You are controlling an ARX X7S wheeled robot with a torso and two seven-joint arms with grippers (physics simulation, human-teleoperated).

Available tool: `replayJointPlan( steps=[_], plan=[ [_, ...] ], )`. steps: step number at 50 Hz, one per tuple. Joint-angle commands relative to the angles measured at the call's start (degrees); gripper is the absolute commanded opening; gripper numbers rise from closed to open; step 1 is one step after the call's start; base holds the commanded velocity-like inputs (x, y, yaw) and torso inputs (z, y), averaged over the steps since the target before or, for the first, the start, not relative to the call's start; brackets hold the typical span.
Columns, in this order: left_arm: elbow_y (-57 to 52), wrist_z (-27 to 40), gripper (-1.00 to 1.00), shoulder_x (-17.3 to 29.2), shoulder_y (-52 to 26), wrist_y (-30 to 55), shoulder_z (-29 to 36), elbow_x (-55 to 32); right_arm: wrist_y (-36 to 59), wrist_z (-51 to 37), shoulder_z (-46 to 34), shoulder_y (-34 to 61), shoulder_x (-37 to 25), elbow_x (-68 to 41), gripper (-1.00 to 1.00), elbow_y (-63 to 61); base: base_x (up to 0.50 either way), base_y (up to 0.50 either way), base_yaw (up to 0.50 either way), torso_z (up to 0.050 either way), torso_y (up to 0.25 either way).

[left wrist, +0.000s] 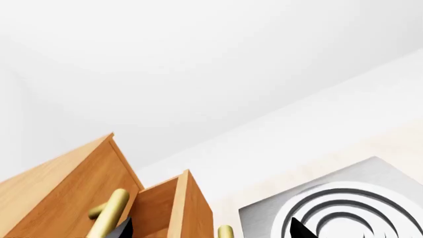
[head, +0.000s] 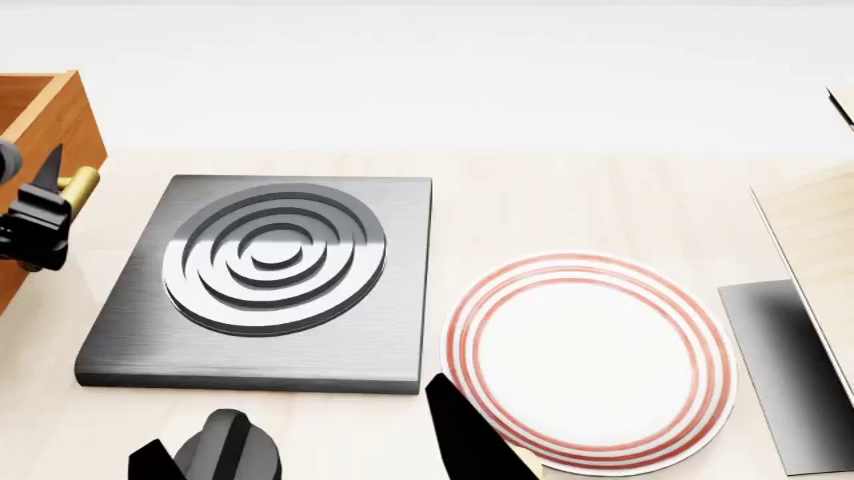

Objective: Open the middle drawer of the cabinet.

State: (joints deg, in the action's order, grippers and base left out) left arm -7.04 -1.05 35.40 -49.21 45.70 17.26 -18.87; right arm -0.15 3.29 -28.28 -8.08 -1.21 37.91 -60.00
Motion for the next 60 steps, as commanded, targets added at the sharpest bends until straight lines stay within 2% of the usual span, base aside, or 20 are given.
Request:
replayJointPlan(
  steps=[1,39,60],
  plan=[
    [2.2,-2.2,1.0,-2.0,-0.8,-0.4,-1.9,-0.4,-0.1,1.1,1.3,0.1,1.2,1.1,1.0,0.0,0.0,0.0,0.0,0.0,0.0],
    [13.9,-3.2,1.0,-5.0,-2.9,-5.3,-2.8,-0.7,0.6,1.5,0.9,0.3,1.2,1.1,1.0,0.0,0.0,0.0,0.0,0.0,0.0],
    [18.9,-3.8,1.0,-5.5,-6.4,-2.6,0.5,1.1,0.8,1.9,0.6,0.3,1.2,1.2,1.0,0.0,0.0,0.0,0.0,0.0,0.0]
  ],
)
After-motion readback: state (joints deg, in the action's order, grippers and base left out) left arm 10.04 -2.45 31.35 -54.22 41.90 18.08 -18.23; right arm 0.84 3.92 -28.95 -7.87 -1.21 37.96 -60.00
